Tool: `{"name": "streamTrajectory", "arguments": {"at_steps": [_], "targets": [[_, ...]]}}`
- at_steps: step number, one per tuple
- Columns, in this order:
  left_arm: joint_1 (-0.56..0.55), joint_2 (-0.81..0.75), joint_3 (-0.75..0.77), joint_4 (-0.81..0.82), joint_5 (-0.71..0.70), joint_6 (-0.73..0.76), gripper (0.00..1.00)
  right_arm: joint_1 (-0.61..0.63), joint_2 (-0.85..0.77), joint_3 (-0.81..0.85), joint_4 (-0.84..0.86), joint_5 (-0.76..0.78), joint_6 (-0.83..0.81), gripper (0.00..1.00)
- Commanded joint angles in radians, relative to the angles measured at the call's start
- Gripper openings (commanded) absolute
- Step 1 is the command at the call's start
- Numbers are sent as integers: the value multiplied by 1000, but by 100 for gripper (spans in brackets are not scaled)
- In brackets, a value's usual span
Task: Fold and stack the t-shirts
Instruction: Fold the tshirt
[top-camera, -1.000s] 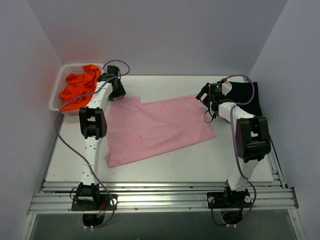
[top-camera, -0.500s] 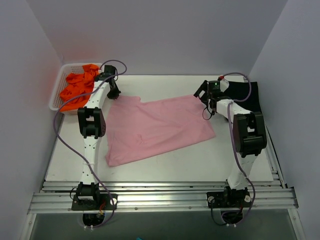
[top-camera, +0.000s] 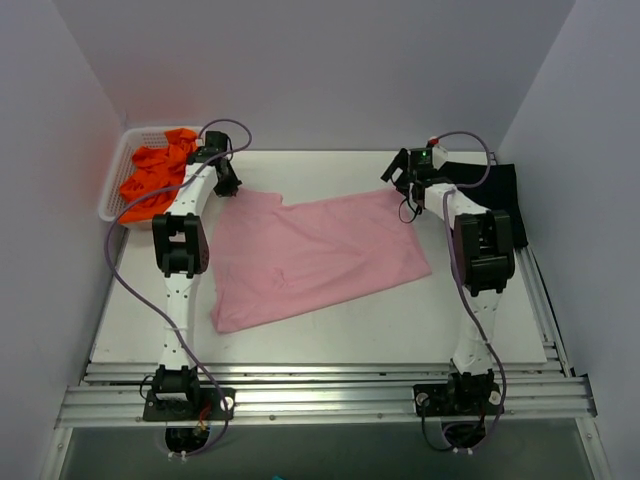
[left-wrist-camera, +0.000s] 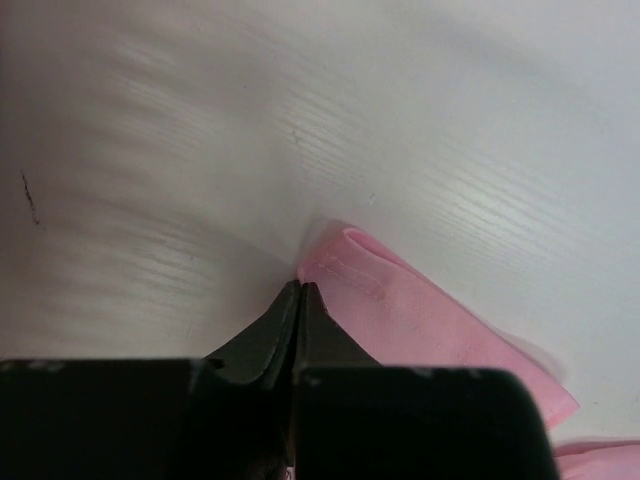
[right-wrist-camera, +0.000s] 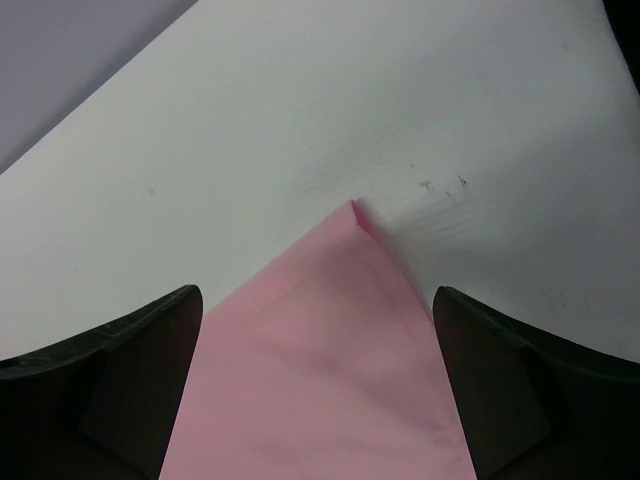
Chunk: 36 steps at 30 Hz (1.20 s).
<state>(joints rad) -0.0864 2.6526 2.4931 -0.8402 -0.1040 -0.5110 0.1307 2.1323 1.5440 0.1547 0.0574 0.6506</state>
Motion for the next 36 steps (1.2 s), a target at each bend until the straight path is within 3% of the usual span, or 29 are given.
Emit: {"name": "streamTrajectory", "arguments": {"at_steps": [1, 11, 18, 21, 22, 24, 25, 27, 28, 29, 36], "targets": [[7, -69, -109, 128, 36, 16, 2, 1, 69, 105, -36, -31, -40, 95], [11, -71, -149, 184, 53, 17, 2, 4, 221, 261, -86, -47, -62, 95], [14, -63, -148, 185, 58, 17, 2, 9, 233, 240, -81, -47, -52, 92], [14, -63, -148, 184, 58, 16, 2, 12, 230, 225, -81, -47, -42, 76], [16, -63, -146, 184, 58, 16, 2, 15, 227, 217, -78, -47, -40, 64], [16, -62, -146, 184, 61, 16, 2, 15, 225, 208, -76, -41, -34, 52], [17, -62, -146, 182, 64, 16, 2, 15, 227, 206, -76, -39, -34, 38], [19, -60, -145, 182, 70, 14, 2, 12, 232, 208, -84, -30, -34, 24], [20, -57, -137, 181, 73, 14, 2, 10, 238, 214, -87, -25, -35, 6], [22, -56, -135, 178, 81, 14, 2, 7, 241, 218, -93, -27, -35, 1], [27, -103, -165, 228, 104, 29, 2, 3, 253, 251, -104, -22, -39, 0]]}}
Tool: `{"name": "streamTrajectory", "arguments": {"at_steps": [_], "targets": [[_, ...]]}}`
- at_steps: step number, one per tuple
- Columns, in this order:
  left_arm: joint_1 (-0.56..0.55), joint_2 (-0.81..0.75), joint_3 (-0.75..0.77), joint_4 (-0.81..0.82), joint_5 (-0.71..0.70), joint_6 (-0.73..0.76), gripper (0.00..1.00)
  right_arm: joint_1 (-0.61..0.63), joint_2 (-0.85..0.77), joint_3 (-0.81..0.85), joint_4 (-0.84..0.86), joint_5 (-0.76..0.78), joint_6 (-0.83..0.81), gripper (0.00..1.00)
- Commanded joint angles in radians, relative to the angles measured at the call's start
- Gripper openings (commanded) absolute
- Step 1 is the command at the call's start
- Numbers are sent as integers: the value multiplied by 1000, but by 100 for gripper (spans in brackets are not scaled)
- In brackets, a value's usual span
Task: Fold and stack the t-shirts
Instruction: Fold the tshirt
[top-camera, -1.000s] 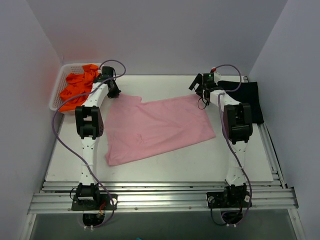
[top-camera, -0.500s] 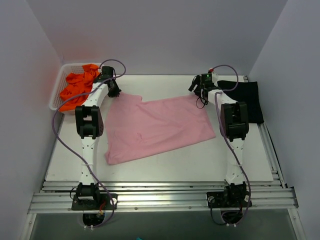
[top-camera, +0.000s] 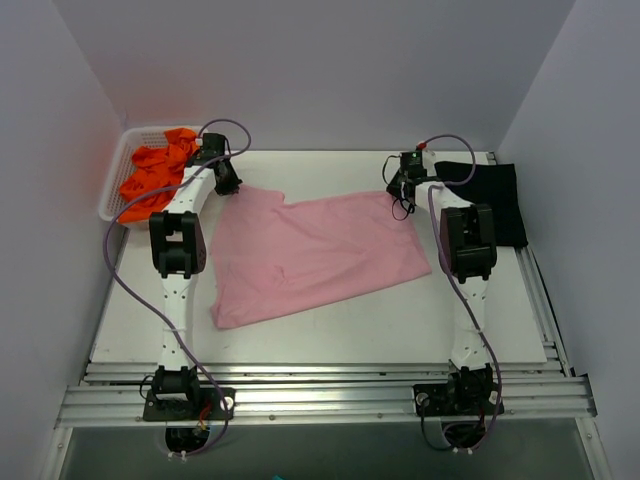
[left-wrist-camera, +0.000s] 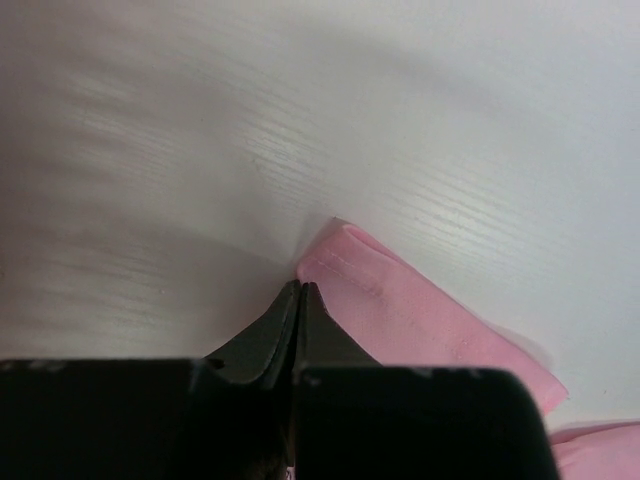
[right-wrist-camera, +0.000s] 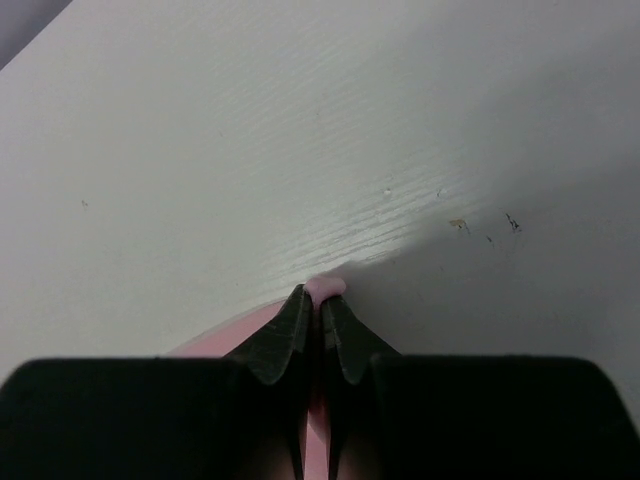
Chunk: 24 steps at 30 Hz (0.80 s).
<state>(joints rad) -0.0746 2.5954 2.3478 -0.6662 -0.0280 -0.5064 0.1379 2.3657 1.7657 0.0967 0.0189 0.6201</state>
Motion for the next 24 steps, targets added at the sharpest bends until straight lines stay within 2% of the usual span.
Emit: {"name": "streamTrajectory", "arguments": {"at_steps": [1, 7, 16, 24], "targets": [[15, -63, -18, 54, 28, 26, 2, -4, 20, 37, -49, 16, -8, 0], [12, -144, -35, 71, 28, 51, 2, -3, -9, 78, -77, 16, -16, 0], [-5, -184, -25, 53, 28, 95, 2, -1, -66, 84, -92, 21, -34, 0], [-19, -251, -110, 69, 48, 124, 2, -3, -120, 49, -92, 24, -45, 0]]}}
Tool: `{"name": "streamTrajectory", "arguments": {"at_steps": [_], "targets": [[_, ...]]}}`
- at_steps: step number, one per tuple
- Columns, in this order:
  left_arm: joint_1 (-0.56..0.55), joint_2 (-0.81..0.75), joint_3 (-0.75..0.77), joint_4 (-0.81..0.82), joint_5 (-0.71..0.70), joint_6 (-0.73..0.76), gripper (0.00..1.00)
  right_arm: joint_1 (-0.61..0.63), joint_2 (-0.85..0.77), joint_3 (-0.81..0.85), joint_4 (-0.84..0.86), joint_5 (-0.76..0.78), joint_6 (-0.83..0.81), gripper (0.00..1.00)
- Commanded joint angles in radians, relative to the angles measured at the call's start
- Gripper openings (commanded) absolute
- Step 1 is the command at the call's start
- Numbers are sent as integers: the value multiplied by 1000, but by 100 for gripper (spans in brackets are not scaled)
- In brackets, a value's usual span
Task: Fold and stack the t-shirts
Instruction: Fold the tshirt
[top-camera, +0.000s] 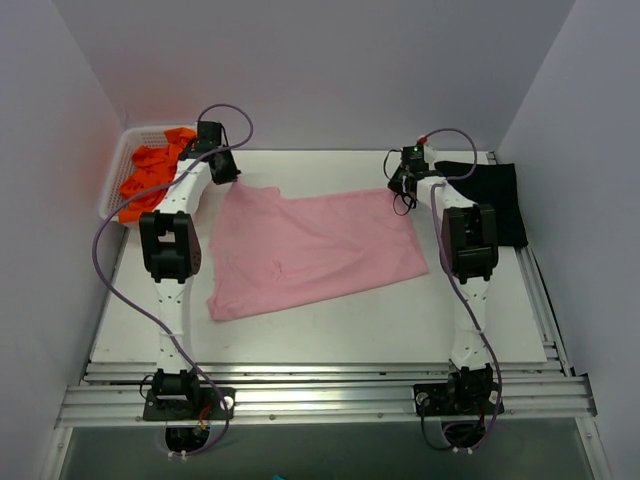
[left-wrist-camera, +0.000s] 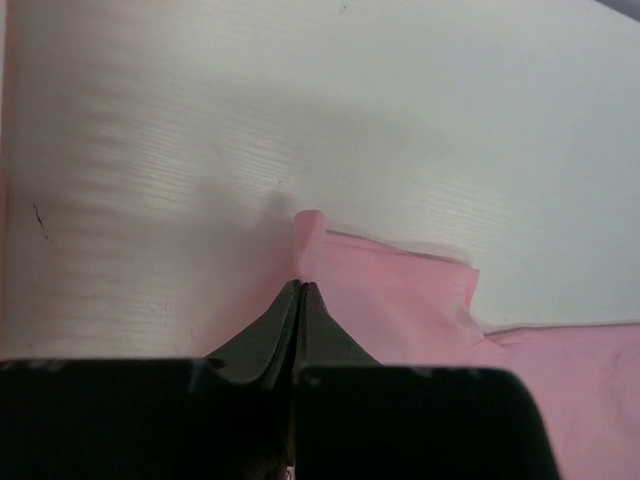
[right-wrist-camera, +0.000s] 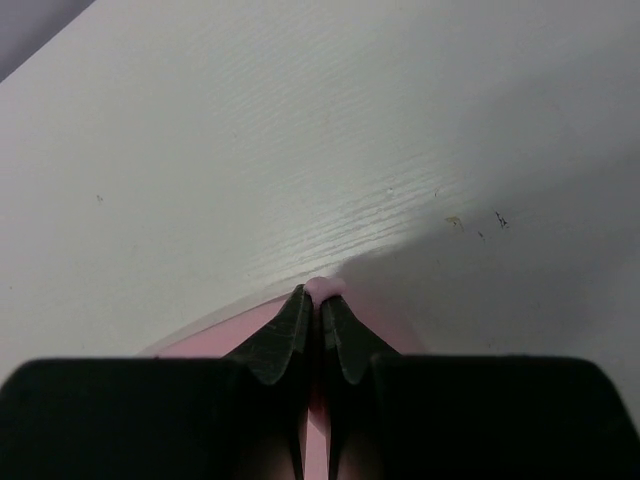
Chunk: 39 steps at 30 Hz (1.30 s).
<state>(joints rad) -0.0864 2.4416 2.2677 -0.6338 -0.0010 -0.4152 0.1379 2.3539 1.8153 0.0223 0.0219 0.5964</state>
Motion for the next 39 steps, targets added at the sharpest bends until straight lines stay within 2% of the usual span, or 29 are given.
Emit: {"name": "streamTrajectory", "arguments": {"at_steps": [1, 7, 11, 15, 17, 18, 19, 21, 22, 23, 24, 25, 26, 27, 29, 32, 36, 39], "targets": [[-10, -108, -43, 48, 22, 42, 2, -3, -113, -2, -18, 19, -26, 0], [-13, -185, -140, 71, 21, 62, 2, -1, -165, -22, -50, 21, -35, 0], [-26, -266, -235, 88, 10, 70, 2, 2, -249, -112, -50, 30, -38, 0], [-53, -450, -422, 129, -39, 56, 2, 9, -364, -276, -33, 59, -26, 0], [-70, -541, -597, 177, -80, 39, 2, 12, -445, -353, -32, 73, -18, 0], [-81, -638, -662, 209, -102, 32, 2, 14, -476, -437, 0, 97, -11, 0], [-105, -688, -797, 226, -152, 20, 2, 14, -507, -485, 8, 114, -7, 0], [-136, -829, -932, 243, -221, 1, 2, 14, -600, -583, 27, 156, 12, 0], [-163, -869, -995, 250, -246, -31, 5, 12, -623, -659, 22, 212, 32, 3], [-179, -912, -1130, 259, -285, -48, 11, 3, -655, -694, 19, 243, 43, 15], [-197, -991, -1195, 276, -313, -74, 35, -3, -668, -726, 12, 272, 60, 29], [-219, -1028, -1255, 290, -338, -118, 46, -11, -676, -778, 16, 300, 83, 47], [-246, -1068, -1362, 304, -388, -144, 68, -21, -680, -789, 16, 320, 95, 96], [-262, -1139, -1404, 340, -402, -167, 94, -21, -679, -787, -8, 338, 103, 100], [-273, -1191, -1451, 358, -438, -198, 94, -20, -665, -745, -24, 358, 115, 100], [-273, -1236, -1435, 329, -491, -218, 94, -11, -659, -674, -88, 349, 120, 100], [-269, -1164, -1299, 280, -464, -188, 94, 20, -673, -626, -105, 371, 117, 100], [-274, -1095, -1261, 298, -430, -175, 94, 38, -674, -602, -111, 369, 109, 100]]}}
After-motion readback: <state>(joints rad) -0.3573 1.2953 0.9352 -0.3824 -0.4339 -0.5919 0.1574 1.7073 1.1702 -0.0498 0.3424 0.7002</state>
